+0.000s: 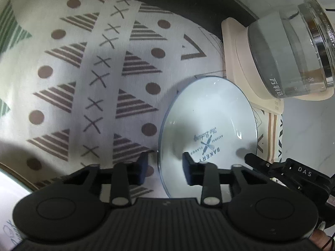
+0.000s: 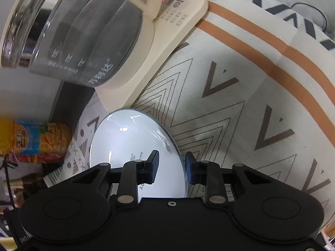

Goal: Organize plates and bowls
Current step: 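Lift the 'BAKERY' plate and carry it toward the plate stack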

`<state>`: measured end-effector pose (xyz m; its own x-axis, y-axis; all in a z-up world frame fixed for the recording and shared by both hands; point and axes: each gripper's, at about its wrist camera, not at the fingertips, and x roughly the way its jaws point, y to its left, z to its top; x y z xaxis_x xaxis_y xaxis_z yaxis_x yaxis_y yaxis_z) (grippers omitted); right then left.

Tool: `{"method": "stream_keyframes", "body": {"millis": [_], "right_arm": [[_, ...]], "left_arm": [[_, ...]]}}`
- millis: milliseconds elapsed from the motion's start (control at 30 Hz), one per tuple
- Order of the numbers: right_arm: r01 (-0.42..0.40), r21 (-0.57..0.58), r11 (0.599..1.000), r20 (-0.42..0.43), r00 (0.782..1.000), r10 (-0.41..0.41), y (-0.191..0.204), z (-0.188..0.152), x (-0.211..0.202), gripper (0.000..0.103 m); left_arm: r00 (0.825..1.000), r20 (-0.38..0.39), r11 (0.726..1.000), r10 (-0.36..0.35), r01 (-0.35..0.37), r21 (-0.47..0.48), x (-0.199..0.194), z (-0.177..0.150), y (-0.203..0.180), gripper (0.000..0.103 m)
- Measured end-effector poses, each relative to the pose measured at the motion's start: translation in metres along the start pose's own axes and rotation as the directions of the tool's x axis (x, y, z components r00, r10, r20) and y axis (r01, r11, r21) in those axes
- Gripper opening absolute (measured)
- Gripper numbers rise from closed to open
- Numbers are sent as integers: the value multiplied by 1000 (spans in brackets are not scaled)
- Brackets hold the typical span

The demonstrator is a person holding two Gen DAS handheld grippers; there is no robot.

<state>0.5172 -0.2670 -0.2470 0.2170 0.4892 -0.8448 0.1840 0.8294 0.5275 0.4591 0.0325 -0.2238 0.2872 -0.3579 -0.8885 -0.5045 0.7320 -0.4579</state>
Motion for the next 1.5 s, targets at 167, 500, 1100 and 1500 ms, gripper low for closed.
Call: {"method": "stream_keyframes", "body": {"millis": [167,500,1100,1500], "right_arm": [[17,-4,1000,-49,999,-17,-1,2,14,28],[10,-25,1000,-15,1000,-11,0,-1,10,18],[-100,-143,985,83,990,113,50,-32,-7,11],[-119,-187,975,111,984,141,78,-76,-16,11]], "left_arm": [[1000,16,1000,-10,10,4,3,0,-2,25],[999,53,998,-4,1,63,0,0,-8,17],[982,181,996,-60,46,76,-64,8,31,17],[970,226,994,-90,73,81,-105,-6,66,17]]}}
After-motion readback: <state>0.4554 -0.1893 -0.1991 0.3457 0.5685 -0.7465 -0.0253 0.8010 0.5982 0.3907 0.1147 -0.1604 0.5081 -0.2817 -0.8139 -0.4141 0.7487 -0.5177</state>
